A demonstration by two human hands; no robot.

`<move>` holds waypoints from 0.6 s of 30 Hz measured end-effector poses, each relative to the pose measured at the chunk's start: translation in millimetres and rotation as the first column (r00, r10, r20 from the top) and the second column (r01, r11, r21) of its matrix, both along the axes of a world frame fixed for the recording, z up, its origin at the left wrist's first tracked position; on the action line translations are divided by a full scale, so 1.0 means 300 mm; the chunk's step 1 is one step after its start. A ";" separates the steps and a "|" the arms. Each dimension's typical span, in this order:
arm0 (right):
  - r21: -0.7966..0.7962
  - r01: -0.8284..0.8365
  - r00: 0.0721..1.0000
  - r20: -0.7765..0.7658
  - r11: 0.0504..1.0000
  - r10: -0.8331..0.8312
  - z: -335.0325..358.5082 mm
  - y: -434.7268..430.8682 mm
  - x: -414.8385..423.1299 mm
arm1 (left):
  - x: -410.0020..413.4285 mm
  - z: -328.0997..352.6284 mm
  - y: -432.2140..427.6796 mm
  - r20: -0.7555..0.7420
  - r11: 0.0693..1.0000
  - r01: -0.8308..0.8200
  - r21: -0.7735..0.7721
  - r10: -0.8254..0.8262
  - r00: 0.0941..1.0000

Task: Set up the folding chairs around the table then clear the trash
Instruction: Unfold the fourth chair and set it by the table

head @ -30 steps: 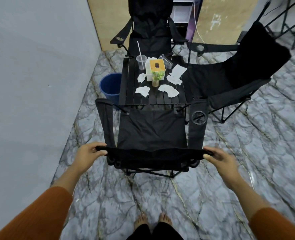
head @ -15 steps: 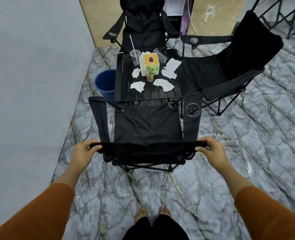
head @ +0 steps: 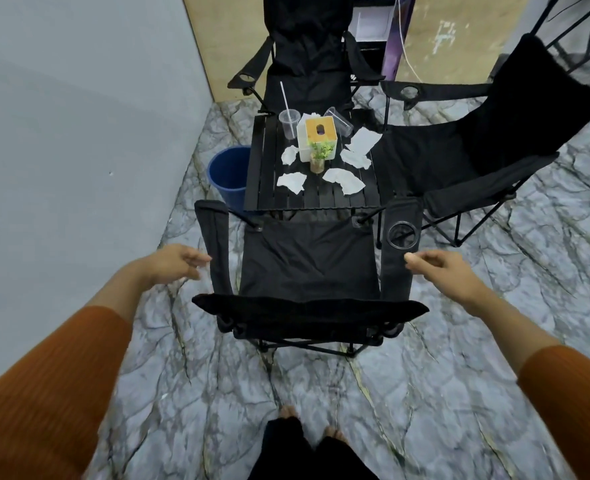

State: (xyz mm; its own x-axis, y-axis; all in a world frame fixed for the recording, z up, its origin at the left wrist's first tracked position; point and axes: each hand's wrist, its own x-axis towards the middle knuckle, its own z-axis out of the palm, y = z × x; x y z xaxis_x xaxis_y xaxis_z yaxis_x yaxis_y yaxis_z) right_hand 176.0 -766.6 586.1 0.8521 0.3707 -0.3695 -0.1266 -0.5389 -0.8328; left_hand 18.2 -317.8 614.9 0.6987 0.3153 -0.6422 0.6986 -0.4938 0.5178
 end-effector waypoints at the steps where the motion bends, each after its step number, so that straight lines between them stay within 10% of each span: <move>1: -0.013 -0.013 1.000 0.021 1.000 0.013 0.007 0.042 0.038 | 0.051 0.006 -0.002 0.026 0.999 0.005 0.042 -0.006 1.000; 8: -0.147 -0.109 0.993 0.030 0.983 0.115 -0.207 0.427 0.277 | 0.431 -0.224 -0.047 0.085 0.941 0.185 0.284 -0.217 0.973; 18: -0.556 -0.339 0.939 -0.154 0.759 0.307 -1.016 0.692 0.464 | 0.739 -1.143 -0.043 -0.321 0.659 0.676 0.329 -0.595 0.736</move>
